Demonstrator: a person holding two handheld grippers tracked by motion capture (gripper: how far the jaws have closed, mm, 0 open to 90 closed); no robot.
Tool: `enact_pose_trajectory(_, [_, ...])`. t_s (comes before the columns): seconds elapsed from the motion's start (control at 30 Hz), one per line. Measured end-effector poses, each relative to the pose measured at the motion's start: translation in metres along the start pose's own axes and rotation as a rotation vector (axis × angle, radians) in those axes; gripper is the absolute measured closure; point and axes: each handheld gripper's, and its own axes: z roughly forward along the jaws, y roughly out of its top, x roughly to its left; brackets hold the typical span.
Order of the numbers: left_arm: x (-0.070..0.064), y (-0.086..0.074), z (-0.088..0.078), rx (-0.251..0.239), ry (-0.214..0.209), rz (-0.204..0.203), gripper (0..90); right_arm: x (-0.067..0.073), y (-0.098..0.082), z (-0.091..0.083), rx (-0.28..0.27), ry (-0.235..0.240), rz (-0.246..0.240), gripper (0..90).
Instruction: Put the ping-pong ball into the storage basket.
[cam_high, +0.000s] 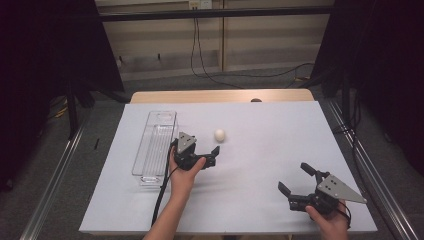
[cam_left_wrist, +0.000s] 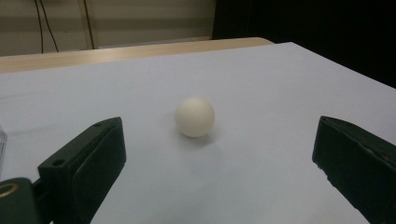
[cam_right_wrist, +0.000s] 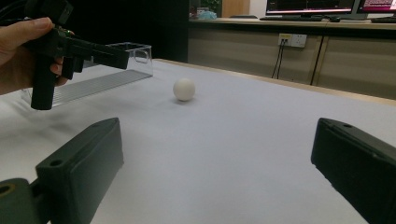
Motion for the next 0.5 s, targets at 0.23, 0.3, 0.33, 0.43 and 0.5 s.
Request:
enact_pose_trajectory(0.23, [-0.0015, 0.0011, 0.0015, 0.01, 0.001, 0.004, 3.0, 0.0003, 0.0, 0.0004, -0.001, -0.002, 0.002, 1.7])
enact_pose_trajectory(0.3, [-0.003, 0.0029, 0.0023, 0.008, 0.0, -0.001, 3.0, 0.0002, 0.0, 0.0005, -0.001, -0.002, 0.002, 1.7])
enact_pose_trajectory(0.33, [-0.0027, 0.004, 0.0026, 0.008, -0.006, 0.008, 3.0, 0.0002, 0.0, 0.0005, -0.002, -0.002, 0.002, 1.7])
enact_pose_trajectory(0.43, [-0.0045, 0.0062, 0.0042, 0.007, -0.006, 0.004, 3.0, 0.0003, -0.0001, 0.0005, -0.001, -0.002, 0.002, 1.7])
enact_pose_trajectory(0.5, [-0.0056, 0.0071, 0.0057, 0.008, -0.006, 0.003, 3.0, 0.0003, 0.0, 0.0004, -0.001, -0.001, 0.002, 1.7])
